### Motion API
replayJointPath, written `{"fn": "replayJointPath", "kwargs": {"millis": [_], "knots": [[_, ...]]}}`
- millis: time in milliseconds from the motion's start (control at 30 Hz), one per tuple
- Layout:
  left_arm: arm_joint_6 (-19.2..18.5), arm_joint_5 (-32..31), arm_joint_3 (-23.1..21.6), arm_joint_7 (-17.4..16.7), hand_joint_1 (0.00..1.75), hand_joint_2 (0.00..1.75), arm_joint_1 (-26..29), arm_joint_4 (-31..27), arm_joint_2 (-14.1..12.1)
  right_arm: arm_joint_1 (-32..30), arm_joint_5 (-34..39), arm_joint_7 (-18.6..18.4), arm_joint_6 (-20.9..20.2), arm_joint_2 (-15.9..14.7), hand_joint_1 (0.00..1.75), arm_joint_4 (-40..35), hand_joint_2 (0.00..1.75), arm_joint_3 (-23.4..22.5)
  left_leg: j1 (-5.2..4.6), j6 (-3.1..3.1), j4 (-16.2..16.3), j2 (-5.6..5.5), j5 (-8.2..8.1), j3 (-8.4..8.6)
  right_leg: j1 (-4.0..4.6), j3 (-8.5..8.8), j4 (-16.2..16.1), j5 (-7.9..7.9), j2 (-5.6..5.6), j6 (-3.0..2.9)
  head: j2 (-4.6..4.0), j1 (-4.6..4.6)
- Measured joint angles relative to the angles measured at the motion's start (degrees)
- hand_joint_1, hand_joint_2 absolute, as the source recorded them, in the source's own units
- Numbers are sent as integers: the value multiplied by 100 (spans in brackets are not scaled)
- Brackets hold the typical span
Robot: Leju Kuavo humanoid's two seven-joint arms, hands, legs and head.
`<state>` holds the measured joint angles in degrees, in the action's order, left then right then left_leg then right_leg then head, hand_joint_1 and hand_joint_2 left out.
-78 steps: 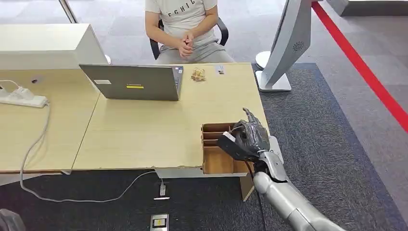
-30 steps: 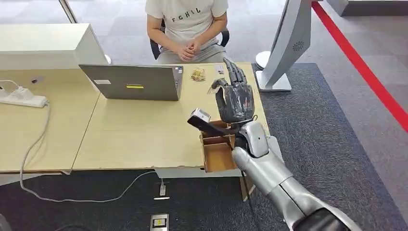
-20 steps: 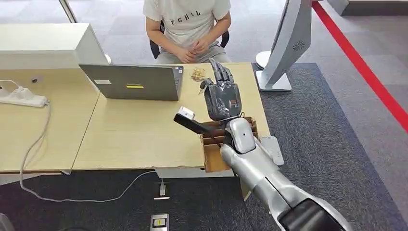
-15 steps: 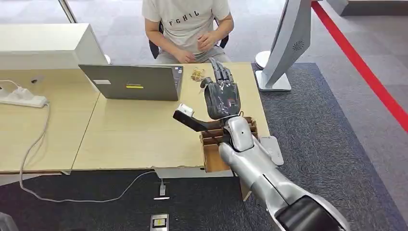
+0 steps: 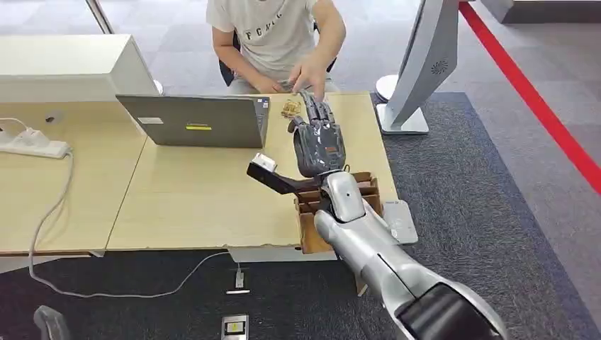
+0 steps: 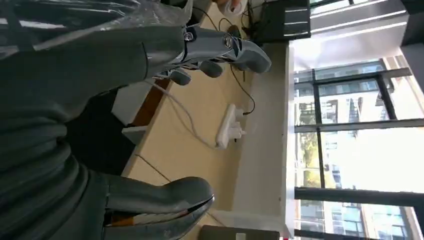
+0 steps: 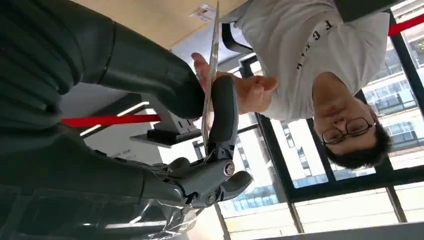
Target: Pass the card to the sensor for recognition and then transmit it.
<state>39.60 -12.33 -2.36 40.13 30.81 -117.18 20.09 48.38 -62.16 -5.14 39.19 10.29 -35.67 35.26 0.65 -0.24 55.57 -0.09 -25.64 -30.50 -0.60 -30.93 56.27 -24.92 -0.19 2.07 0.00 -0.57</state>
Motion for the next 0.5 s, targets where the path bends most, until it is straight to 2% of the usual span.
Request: {"fn": "replayJointPath", "kwargs": {"millis": [133,500], "knots": [[0,79,-61,0,0,175,8,29,0,9,-9,-15,2,0,175,66,175,0,0,0,0,0,0,0,0,0,0,0,0,0,0,-2],[0,736,79,0,0,175,-127,-94,0,10,-44,-354,4,-166,175,72,175,-2,0,0,1,0,1,2,0,0,0,0,-1,0,0,0]]}}
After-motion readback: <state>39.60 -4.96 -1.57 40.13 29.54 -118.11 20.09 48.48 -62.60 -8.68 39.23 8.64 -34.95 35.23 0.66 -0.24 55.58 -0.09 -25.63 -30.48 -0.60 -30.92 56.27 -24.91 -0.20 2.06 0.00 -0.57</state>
